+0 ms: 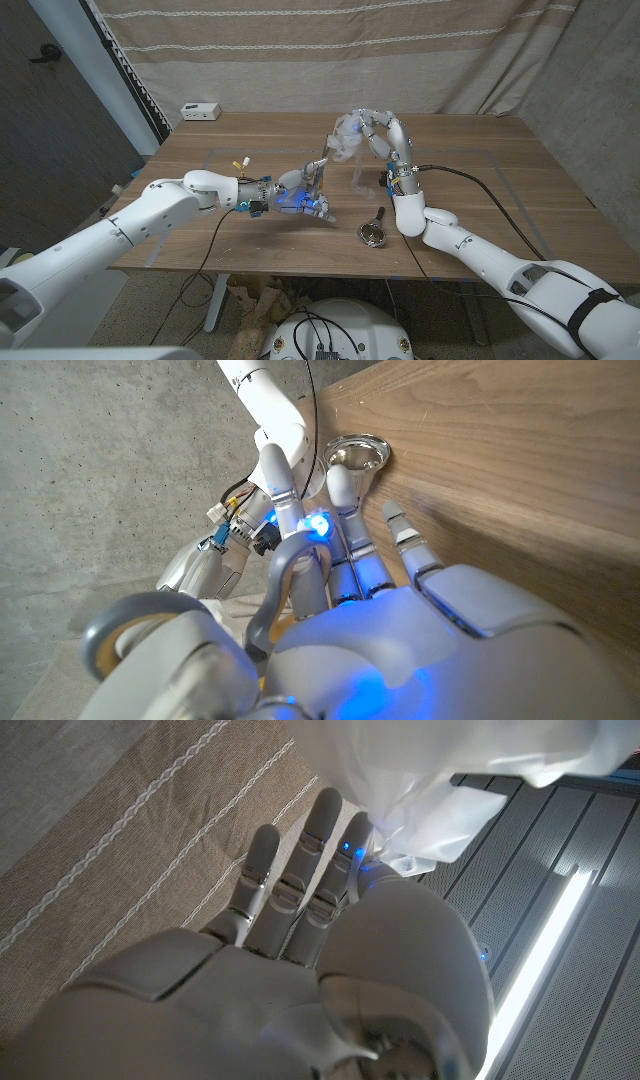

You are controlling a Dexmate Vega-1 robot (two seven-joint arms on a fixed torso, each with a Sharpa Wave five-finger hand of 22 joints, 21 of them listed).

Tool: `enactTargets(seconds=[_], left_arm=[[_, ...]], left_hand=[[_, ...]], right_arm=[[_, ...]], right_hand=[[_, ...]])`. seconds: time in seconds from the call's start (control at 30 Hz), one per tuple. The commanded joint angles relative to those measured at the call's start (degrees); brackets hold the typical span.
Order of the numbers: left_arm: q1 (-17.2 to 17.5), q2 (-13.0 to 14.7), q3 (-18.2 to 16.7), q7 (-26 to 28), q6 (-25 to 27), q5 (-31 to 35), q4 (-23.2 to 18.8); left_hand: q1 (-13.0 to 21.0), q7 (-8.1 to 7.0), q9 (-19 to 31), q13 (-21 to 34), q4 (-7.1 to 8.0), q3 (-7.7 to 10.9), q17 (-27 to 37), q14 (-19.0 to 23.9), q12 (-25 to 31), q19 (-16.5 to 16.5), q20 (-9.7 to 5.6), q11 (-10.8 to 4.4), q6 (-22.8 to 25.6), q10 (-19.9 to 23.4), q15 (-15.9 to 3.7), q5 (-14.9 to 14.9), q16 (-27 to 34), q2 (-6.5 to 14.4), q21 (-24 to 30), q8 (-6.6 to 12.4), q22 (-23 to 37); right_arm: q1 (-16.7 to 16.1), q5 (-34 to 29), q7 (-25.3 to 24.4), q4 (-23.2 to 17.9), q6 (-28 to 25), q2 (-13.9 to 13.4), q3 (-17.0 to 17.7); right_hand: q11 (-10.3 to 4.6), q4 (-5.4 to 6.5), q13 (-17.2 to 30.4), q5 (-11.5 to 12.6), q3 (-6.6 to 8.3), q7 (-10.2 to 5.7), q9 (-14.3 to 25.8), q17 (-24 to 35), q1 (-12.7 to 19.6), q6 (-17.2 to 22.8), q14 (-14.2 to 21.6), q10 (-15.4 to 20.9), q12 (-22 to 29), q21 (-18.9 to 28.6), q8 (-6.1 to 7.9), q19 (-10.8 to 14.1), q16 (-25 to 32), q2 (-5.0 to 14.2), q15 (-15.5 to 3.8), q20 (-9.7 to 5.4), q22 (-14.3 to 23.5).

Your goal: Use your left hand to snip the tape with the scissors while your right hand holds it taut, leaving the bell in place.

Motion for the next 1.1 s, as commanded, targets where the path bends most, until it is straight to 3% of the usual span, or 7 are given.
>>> enactTargets(seconds=[0.03, 0.4, 1.1], left_arm=[[-0.6, -1.6, 0.5, -2.7, -1.5, -0.7, 2.2], [-0.9, -1.5, 0.6, -3.5, -0.5, -1.3, 2.3], [-0.8, -2.2, 0.6, -3.3, -1.5, -1.0, 2.8]], left_hand=[[-2.2, 0.72, 0.2, 4.0, 3.46, -4.73, 0.1, -0.1, 2.2, 0.2, 0.02, -1.69, 0.1, 1.8, 0.18, 0.1, 0.3, -1.8, 0.2, -0.11, 0.3], [-2.2, 0.91, 0.3, 4.0, 3.44, -4.74, 0.1, 0.1, 2.2, 0.3, 0.06, -1.41, 0.1, 1.8, 0.33, 0.2, 0.6, -1.8, 0.2, -0.16, 0.3], [-2.0, 0.58, 0.3, 4.0, 3.41, -4.59, -0.2, 0.2, 2.2, 0.3, -0.23, -1.76, 0.7, 2.0, 0.19, 0.4, 0.9, -1.5, 0.3, -0.2, 0.3]], right_arm=[[0.2, -1.2, -0.1, 3.1, 0.3, 2.2, 1.3], [0.8, 1.4, -0.1, 6.7, 2.4, 4.8, 3.1], [-0.4, 5.0, 1.7, 3.0, 2.5, 2.3, 1.1]], right_hand=[[0.07, 0.01, 0.1, 0.4, -0.06, -0.36, 0.2, 0.2, -0.4, 0.4, 0.4, 0.2, -0.3, 0.4, -0.07, -0.3, -0.1, -0.03, -3.36, -8.89, 0.0], [0.04, 0.05, -0.3, 0.4, -0.13, -0.53, 0.4, -0.2, -0.5, 0.5, 0.1, 0.0, -1.1, 0.4, 0.0, -0.4, -0.6, -0.01, -3.37, -8.9, -0.3], [0.06, 0.13, -0.6, 0.5, -0.28, -0.42, 0.7, -1.2, -0.6, 0.6, 0.5, 0.6, -2.2, 0.4, -0.04, -0.6, -1.5, -0.03, -3.39, -8.86, -0.6]])
